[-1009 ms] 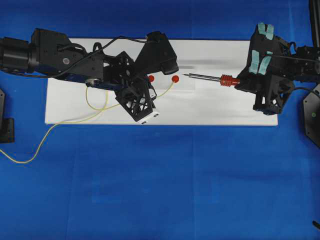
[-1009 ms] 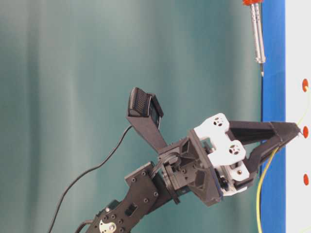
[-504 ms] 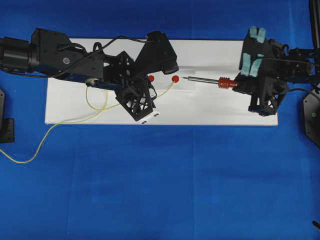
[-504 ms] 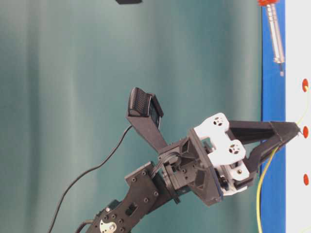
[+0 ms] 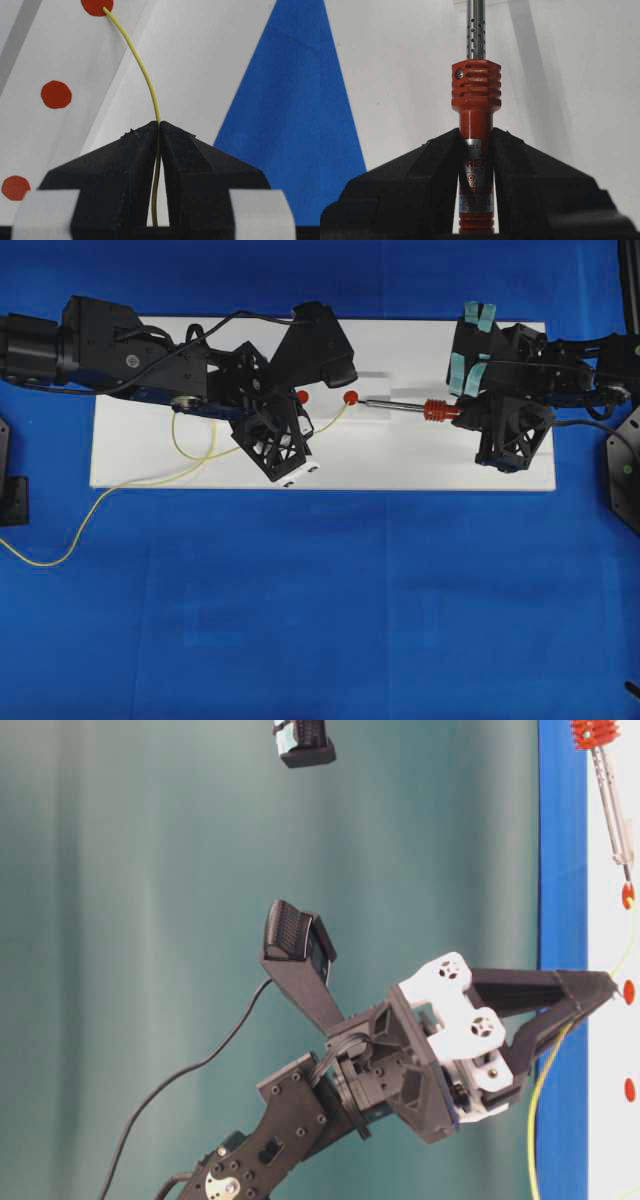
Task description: Touch the tip of the soldering iron to the tip of the solder at the mark.
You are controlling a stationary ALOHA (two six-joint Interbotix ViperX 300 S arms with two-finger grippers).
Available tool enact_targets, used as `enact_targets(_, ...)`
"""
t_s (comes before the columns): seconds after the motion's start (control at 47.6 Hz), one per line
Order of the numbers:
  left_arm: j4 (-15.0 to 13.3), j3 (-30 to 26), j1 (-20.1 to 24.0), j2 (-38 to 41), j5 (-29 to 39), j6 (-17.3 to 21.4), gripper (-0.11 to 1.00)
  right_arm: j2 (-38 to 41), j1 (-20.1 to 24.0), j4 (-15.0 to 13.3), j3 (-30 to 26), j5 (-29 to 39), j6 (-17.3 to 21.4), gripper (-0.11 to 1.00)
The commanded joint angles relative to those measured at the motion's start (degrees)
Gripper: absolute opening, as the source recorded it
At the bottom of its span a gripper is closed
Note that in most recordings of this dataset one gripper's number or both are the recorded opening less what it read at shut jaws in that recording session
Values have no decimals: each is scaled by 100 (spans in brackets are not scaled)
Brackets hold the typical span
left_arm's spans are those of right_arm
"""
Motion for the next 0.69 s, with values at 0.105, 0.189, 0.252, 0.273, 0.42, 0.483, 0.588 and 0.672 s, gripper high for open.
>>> enact_targets(0.105,18,-97,9,-79,-26,-9,4,-35,-9,-18,-141,-88,9,6)
enact_targets(0.189,18,-97,9,-79,-35,-9,4,-35,-9,-18,-141,-123,9,6)
enact_targets(0.252,18,-88,18,-70,-35,-9,4,-26,-9,-18,-141,-141,9,6)
enact_targets(0.273,18,-97,18,-79,-35,-9,4,-26,-9,-18,-141,-141,0,6)
enact_targets(0.42,18,-97,44,-70,-26,-9,4,9,0,-9,-158,-141,9,6)
enact_targets(0.483,18,-88,44,-79,-35,-9,4,26,-9,-9,-167,-141,9,6)
enact_targets(0.588,18,-88,44,-70,-35,-9,4,35,-9,-18,-167,-141,9,6)
enact_targets(0.672,18,-97,53,-70,-35,-9,4,35,-9,-9,-167,-141,0,6)
